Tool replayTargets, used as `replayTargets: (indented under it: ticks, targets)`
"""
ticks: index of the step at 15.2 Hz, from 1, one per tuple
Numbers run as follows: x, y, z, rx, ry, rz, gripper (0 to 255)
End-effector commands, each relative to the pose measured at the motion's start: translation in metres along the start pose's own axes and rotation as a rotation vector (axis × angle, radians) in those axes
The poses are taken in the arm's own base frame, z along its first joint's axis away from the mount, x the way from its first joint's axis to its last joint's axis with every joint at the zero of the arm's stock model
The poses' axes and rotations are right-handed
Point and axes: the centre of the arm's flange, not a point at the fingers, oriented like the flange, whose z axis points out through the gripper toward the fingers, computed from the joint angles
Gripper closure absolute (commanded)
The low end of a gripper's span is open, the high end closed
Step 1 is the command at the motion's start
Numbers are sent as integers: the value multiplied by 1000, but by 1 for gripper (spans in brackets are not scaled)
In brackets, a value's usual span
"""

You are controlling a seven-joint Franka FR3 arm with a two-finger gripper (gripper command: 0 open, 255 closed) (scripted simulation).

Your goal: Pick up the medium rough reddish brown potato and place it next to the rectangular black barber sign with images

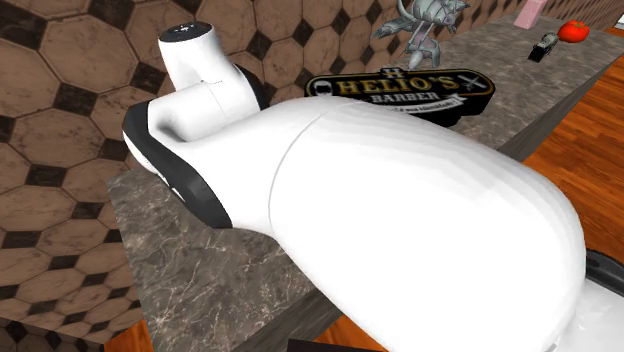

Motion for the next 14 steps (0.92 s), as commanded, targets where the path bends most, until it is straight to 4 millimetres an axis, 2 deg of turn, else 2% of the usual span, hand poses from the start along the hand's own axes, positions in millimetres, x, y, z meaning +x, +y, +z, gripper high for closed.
replayTargets:
  ticks: [1, 14]
  targets:
    - [0, 1, -11, 0, 0, 0, 255]
    - [6, 5, -79, 0, 0, 0, 255]
